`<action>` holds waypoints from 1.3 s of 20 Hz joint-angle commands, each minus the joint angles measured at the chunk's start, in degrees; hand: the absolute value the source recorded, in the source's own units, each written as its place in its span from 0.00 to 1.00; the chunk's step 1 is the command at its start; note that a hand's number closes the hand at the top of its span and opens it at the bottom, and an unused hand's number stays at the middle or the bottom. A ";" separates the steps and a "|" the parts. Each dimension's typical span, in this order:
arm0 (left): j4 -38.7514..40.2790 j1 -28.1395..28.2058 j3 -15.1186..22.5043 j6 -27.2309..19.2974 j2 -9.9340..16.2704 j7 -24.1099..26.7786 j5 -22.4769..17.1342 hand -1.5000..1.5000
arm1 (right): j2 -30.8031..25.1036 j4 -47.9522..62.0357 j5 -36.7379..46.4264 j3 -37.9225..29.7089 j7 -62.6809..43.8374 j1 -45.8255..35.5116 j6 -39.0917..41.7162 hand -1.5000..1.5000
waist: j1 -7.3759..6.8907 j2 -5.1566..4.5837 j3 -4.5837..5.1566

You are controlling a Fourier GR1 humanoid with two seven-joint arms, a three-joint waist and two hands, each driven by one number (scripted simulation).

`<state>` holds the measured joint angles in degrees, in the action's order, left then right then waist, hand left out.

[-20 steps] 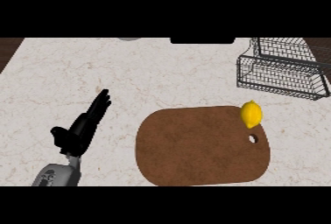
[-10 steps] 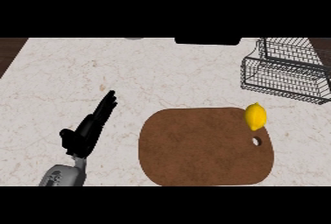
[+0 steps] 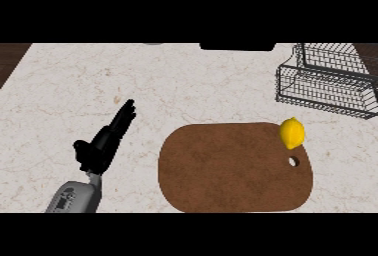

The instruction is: Pick the eggplant from the cutting board and place it in the tiered basket

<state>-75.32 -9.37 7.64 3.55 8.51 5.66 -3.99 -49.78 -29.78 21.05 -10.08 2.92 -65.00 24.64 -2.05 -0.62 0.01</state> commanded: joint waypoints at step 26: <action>-2.09 -0.18 -2.62 1.53 0.03 -4.22 -0.46 0.50 | 10.12 16.32 -11.30 -13.03 -20.08 -10.58 0.06 0.00 | 1.20 0.41 -0.02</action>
<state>-76.89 -8.21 5.89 4.56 8.43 4.25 -3.39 -38.75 -12.49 12.11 -20.88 -14.29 -74.79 26.21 -1.19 -0.32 -0.01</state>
